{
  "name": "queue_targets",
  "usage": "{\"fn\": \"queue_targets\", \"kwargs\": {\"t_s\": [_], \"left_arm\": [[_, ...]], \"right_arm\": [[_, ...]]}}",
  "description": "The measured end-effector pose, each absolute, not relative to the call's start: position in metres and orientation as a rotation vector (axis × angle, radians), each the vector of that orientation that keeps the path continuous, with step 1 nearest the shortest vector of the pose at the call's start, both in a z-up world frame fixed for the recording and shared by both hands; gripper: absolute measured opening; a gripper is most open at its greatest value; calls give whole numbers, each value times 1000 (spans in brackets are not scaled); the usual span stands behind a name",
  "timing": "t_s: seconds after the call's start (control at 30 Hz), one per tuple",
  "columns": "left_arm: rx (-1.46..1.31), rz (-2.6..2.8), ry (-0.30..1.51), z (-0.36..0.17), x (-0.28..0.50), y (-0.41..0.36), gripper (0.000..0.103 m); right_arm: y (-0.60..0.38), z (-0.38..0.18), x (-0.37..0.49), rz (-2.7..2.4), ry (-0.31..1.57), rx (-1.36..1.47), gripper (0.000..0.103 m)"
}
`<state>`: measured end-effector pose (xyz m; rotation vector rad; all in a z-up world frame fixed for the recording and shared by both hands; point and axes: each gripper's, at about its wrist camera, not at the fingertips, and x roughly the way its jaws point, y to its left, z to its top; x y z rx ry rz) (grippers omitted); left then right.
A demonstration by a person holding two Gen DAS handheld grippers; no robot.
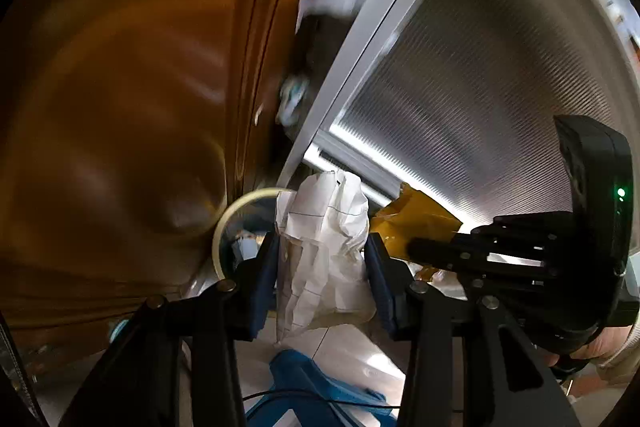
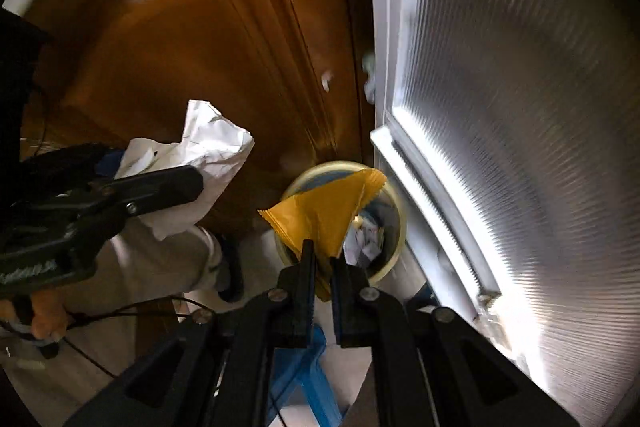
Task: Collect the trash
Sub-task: 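Carry the tissue and yellow packet down over the floor bin with both tools, then open both tools to drop the tissue and packet into the bin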
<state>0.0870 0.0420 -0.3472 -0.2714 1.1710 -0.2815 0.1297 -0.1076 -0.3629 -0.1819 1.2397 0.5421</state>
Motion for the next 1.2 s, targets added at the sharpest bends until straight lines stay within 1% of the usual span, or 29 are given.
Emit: {"fn": "queue_targets", "kwargs": {"t_s": [0.2,0.3,0.47,0.7,0.73,0.77,0.8,0.83,0.87,0.93,1.0,1.1,1.2], "left_arm": [[-213,-270,1268,-403,103,34,42],[-233,-259,1308,-419,119,34,42],[-272,-246,1331,-438,133,41,44],[-223,-245,1338,-449,141,33,46],[-222,-242,1336,-449,141,33,50],[-214,-239,1332,-449,141,33,52],[-204,-232,1327,-448,141,32,56],[-196,-226,1323,-448,142,32,57],[-184,-221,1321,-448,142,32,59],[-166,-214,1327,-450,143,31,66],[-169,-214,1340,-451,143,32,70],[-165,-214,1339,-454,145,31,77],[-160,-218,1326,-450,143,30,80]], "right_arm": [[-104,-413,144,515,1336,-148,7],[-102,-431,145,504,1365,-133,8],[-101,-450,154,484,1401,-82,10],[-95,-463,166,477,1405,-53,11],[-94,-463,170,475,1402,-52,12],[-94,-464,172,476,1398,-50,16],[-94,-465,174,478,1395,-50,22],[-94,-465,176,479,1391,-52,25],[-94,-466,177,478,1390,-53,27],[-96,-469,179,472,1396,-45,30],[-100,-470,182,464,1401,-29,35],[-104,-471,182,462,1409,-2,35],[-106,-468,179,464,1402,-2,35]]}}
